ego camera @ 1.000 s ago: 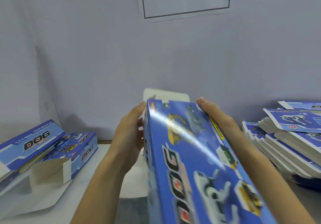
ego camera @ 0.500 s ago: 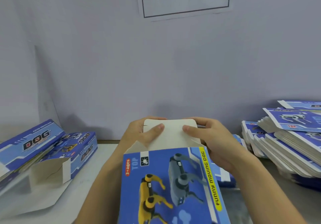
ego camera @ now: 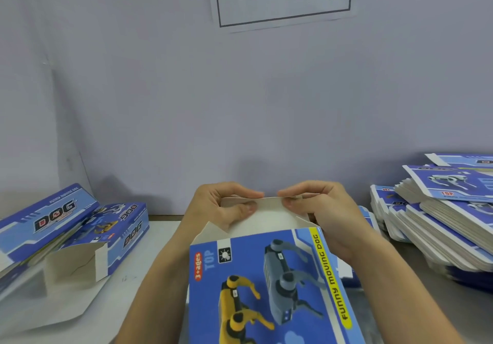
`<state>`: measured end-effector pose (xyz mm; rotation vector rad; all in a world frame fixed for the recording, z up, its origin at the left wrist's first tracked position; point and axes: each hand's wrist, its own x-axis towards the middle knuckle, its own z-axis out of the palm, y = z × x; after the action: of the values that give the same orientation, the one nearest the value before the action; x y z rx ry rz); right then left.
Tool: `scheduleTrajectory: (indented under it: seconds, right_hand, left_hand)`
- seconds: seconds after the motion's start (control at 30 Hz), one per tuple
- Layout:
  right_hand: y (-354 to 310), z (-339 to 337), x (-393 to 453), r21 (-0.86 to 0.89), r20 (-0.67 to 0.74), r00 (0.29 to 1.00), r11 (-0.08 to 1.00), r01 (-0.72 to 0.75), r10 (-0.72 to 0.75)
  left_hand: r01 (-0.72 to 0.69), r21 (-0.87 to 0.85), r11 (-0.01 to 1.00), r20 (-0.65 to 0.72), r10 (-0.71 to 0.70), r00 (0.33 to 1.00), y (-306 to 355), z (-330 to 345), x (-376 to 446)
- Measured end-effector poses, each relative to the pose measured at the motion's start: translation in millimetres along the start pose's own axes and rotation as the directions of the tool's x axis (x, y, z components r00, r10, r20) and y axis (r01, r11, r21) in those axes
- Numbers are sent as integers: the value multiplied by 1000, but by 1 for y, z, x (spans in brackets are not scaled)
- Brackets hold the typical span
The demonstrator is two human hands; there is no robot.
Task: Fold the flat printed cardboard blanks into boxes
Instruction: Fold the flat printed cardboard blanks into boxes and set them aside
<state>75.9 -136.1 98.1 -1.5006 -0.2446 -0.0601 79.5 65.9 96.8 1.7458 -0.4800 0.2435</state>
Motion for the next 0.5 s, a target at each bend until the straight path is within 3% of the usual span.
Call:
scheduleTrajectory:
  seconds: [0.13, 0.23, 0.3, 0.4, 0.5]
  right_hand:
    - [-6, -1, -3, 78, -73, 997, 997, 30, -24]
    - [-9, -10, -3, 182, -290, 953, 973, 141, -84]
    - [-7, -21, -2, 282, -480, 874, 931, 232, -72]
    - [-3, -39, -3, 338, -680, 733, 878, 340, -22]
    - [-3, -49, -5, 362, -738, 675, 851, 381, 11]
  left_hand:
    - [94, -170, 981, 1, -95, 995, 6, 6, -4]
    - [174, -257, 951, 43, -169, 985, 7, 8, -10]
    - [231, -253, 940, 128, -204, 971, 9, 8, -9]
    - [249, -86, 965, 274, -217, 937, 11, 0, -11]
    - [301, 35, 953, 538, -272, 798, 5, -11, -20]
